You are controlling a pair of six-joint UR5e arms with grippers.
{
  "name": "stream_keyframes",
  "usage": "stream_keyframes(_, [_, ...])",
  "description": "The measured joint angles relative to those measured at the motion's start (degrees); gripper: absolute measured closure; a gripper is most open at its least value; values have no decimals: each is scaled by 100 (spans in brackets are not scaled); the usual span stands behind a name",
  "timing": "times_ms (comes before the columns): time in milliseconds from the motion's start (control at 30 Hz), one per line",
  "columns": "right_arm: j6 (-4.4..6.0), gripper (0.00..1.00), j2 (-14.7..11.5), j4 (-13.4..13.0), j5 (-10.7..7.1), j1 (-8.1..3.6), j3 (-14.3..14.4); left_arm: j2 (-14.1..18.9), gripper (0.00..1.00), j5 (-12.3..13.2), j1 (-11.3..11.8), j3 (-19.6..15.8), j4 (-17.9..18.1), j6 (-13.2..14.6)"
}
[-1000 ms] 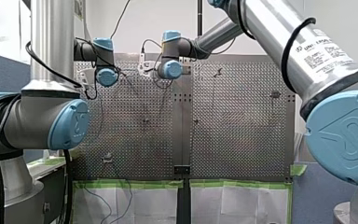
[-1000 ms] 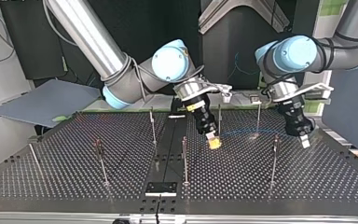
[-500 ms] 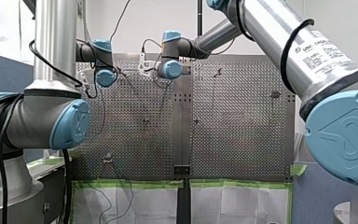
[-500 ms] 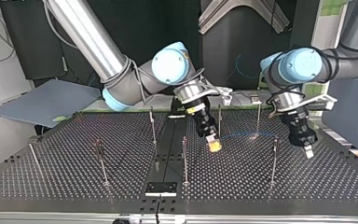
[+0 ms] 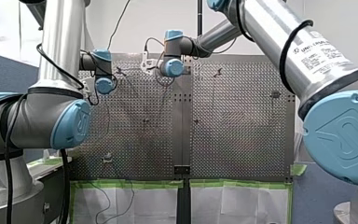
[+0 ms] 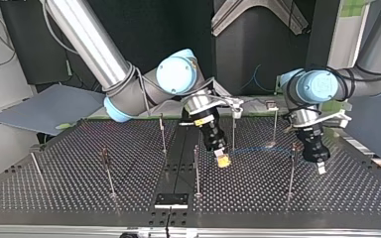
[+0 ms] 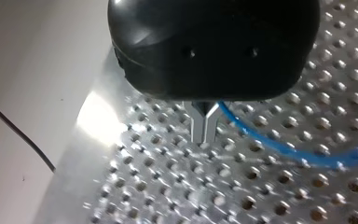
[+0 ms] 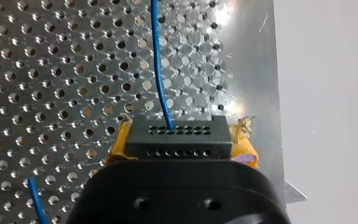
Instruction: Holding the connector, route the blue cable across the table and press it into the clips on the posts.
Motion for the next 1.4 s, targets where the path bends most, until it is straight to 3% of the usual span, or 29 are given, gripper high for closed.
stream_keyframes(533, [0,100,7,128,9,-23,-64,-81,100,207,152,17,-34,-315])
stream_keyframes(600, [3,100,13,157,10,-16,-64,-80,62,195,152,14,-108,-395])
stream_keyframes(633, [4,100,17,168,11,-11,-65,-80,62,183,151,14,-145,-428])
stream_keyframes(700, [4,100,38,204,12,0,-65,-80,23,155,141,13,-233,-479])
stream_keyframes(733, [5,100,52,221,13,4,-64,-80,23,146,133,13,-276,-488])
stream_keyframes(800, [5,100,95,253,16,5,-65,-76,0,134,115,11,-377,-503])
stream_keyframes(1133, [29,100,345,310,53,-24,-65,-50,0,92,87,9,-861,-549])
stream_keyframes(1400, [68,100,442,321,121,-48,-64,179,0,254,59,-130,-1265,-647])
